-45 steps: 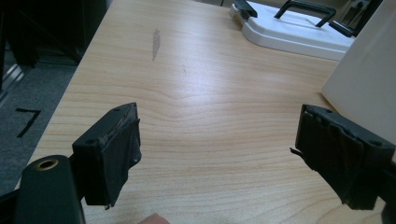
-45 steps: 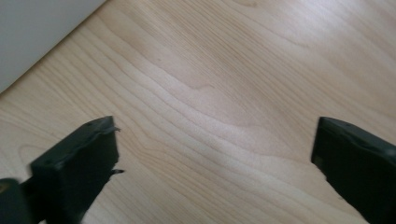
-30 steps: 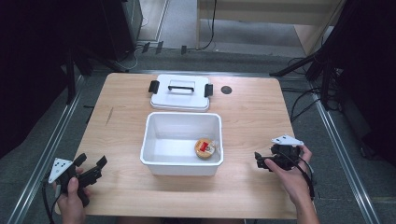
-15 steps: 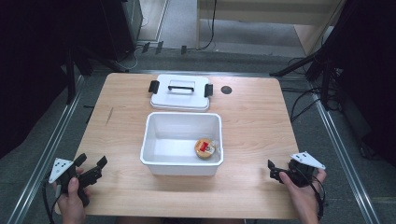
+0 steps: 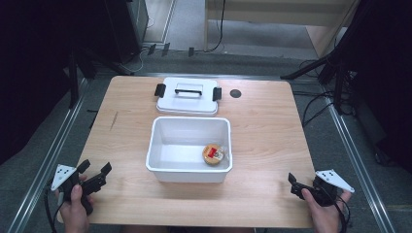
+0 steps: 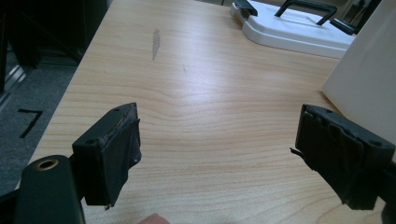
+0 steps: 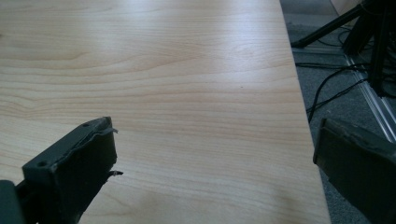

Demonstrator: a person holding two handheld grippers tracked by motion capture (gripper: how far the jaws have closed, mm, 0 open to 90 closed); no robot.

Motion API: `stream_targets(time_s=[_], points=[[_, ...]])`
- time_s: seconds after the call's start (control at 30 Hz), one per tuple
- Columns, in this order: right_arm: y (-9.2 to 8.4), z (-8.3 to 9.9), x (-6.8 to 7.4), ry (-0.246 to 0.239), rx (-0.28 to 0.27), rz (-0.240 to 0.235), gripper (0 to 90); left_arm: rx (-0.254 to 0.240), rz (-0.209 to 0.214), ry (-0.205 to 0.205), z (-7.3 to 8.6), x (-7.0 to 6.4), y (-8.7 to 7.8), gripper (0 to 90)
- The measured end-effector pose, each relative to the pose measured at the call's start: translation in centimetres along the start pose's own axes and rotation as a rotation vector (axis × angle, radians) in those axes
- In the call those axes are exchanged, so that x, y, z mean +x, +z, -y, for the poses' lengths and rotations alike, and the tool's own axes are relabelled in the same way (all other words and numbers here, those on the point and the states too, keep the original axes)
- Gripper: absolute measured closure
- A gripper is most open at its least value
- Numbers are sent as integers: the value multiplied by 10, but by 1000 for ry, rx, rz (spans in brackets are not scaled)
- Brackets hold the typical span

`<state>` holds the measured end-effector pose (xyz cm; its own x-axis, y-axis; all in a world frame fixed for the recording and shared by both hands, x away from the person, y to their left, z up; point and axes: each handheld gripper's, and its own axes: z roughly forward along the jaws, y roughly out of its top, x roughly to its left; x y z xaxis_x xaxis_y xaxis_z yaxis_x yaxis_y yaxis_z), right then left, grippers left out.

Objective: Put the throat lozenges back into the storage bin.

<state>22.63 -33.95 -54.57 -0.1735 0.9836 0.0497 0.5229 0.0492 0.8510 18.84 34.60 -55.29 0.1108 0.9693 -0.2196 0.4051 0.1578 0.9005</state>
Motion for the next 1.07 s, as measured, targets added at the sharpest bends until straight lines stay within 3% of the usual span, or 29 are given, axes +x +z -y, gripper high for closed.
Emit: stream_targets(time_s=[0.43,0.67,1.07], points=[[-16,10,-7,4,-42,-1,0,1,0,1,0,0,0,148],[-19,12,-13,65,-52,-26,0,1,3,-1,0,0,0,148],[-17,11,-10,39,-37,-26,0,3,2,-2,0,0,1,148]])
